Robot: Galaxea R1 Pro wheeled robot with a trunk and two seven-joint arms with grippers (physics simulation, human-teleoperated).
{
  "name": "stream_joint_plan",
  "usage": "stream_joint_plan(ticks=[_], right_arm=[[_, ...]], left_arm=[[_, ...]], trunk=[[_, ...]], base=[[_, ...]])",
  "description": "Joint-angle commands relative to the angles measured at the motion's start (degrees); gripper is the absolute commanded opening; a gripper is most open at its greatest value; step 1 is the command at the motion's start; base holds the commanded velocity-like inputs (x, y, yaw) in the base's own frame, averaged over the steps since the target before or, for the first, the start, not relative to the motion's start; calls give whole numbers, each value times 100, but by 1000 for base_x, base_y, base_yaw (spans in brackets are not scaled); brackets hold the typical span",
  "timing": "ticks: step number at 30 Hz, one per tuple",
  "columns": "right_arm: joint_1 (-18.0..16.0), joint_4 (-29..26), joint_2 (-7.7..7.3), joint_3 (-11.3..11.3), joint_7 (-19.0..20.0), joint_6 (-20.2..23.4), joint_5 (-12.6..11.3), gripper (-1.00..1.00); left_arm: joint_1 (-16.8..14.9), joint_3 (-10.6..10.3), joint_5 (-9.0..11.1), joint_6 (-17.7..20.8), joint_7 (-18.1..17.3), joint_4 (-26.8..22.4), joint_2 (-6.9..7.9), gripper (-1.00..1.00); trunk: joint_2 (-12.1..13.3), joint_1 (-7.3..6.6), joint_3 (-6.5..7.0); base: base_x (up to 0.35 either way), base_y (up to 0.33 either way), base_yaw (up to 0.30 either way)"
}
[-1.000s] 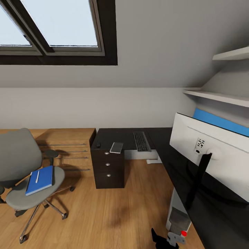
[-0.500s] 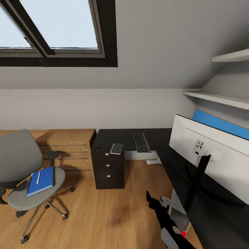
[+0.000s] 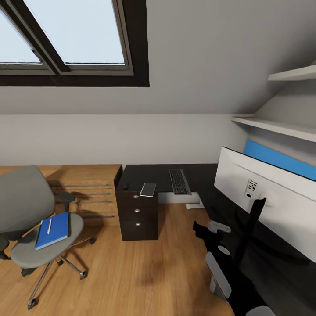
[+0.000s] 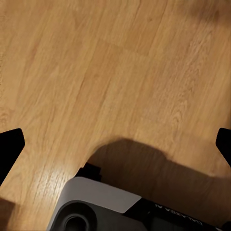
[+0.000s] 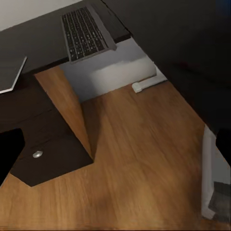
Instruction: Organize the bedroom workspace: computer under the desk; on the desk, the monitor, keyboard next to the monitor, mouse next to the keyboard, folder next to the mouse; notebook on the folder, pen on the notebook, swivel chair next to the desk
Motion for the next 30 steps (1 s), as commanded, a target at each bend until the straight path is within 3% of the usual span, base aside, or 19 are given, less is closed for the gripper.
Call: stream_joint_plan(ticks=[1,5,9,10,11,14,15,18,20,21,22,26,30], right_arm=[[-4,-110,-124,-127,-107,258,-4,100],[-4,-210,-395,-487,-156,533,-18,100],[0,-211,-575,-709,-106,606,-58,100],[2,-166,-644,-806,-86,614,-68,100],[4,-12,-742,-1040,-77,529,-76,100],[4,108,-769,-1251,-68,434,-75,100],[5,244,-786,-1414,-56,360,-70,100],[5,398,-812,-1524,-47,295,-53,100],[5,573,-904,-1568,-44,155,-39,100],[1,826,-1058,-1579,-42,-74,-32,100],[-4,945,-1117,-1582,-42,-165,-31,100],[-20,1188,-1232,-1588,-44,-310,-29,100],[-60,1569,-1453,-1593,-43,-522,-38,100]], left_arm=[[-5,-53,54,-25,34,0,-1,100],[-5,-57,41,-25,34,0,-6,100],[-5,-63,38,-25,34,0,-4,100],[-5,-68,38,-23,34,0,-1,100],[-5,-72,37,-24,34,0,4,100],[-5,-73,38,-25,34,0,5,100],[-5,-75,39,-25,34,0,6,100],[-5,-74,37,-25,34,0,7,100],[-5,-76,37,-23,34,0,7,100],[-5,-76,39,-22,34,0,7,100],[-5,-75,38,-23,34,0,7,100],[-5,-72,37,-23,34,0,7,100],[-5,-73,37,-24,34,0,7,100]], trunk=[[34,-21,9],[195,-109,81],[355,-197,153],[395,-219,171],[435,-241,189],[556,-307,243],[596,-329,261],[716,-394,314],[796,-438,350],[837,-460,368],[877,-482,386],[997,-548,440],[997,-548,440]], base=[[0,0,0],[0,0,0],[0,0,0],[0,0,0],[0,0,0],[0,0,0],[0,0,0],[0,0,0],[0,0,0],[0,0,0],[0,0,0],[0,0,0],[0,0,0]])
